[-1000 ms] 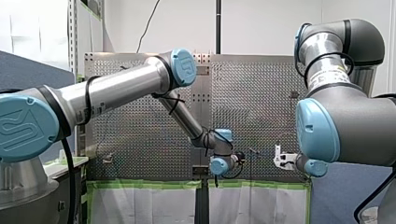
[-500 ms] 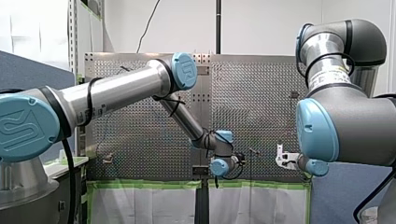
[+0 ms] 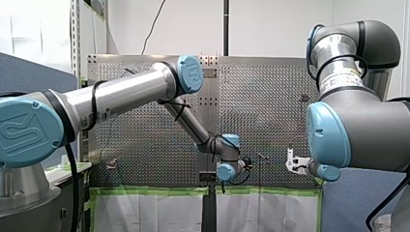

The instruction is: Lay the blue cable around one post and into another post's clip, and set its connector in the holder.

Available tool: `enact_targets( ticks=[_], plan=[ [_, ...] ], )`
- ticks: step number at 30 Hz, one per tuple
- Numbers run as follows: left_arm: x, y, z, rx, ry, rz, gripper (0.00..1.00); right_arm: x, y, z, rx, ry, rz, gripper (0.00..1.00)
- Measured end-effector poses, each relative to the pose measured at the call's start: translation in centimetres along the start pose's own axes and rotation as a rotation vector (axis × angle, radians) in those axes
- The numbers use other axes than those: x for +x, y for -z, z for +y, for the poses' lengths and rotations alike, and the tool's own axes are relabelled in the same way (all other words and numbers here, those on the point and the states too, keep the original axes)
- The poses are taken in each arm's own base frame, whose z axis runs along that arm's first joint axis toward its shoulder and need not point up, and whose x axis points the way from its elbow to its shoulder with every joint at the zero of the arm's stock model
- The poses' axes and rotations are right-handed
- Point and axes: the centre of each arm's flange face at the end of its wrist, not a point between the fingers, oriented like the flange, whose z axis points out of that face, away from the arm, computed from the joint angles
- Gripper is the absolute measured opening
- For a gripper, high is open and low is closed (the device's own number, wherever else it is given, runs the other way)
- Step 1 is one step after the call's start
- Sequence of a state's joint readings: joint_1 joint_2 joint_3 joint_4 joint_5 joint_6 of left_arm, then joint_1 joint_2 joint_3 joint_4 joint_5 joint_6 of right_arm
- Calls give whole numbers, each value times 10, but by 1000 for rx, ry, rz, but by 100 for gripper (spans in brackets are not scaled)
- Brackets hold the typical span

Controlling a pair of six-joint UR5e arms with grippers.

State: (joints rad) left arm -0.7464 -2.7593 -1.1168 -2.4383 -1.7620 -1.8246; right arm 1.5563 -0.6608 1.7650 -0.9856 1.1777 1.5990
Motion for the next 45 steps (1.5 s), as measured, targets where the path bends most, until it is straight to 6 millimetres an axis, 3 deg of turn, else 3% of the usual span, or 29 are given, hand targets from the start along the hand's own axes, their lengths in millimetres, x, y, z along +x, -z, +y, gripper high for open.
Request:
enact_targets(
  ticks=[45],
  plan=[
    [-15,-18,17,14,38,-1,0,12,-21,13,-6,1,10,1]
  ],
)
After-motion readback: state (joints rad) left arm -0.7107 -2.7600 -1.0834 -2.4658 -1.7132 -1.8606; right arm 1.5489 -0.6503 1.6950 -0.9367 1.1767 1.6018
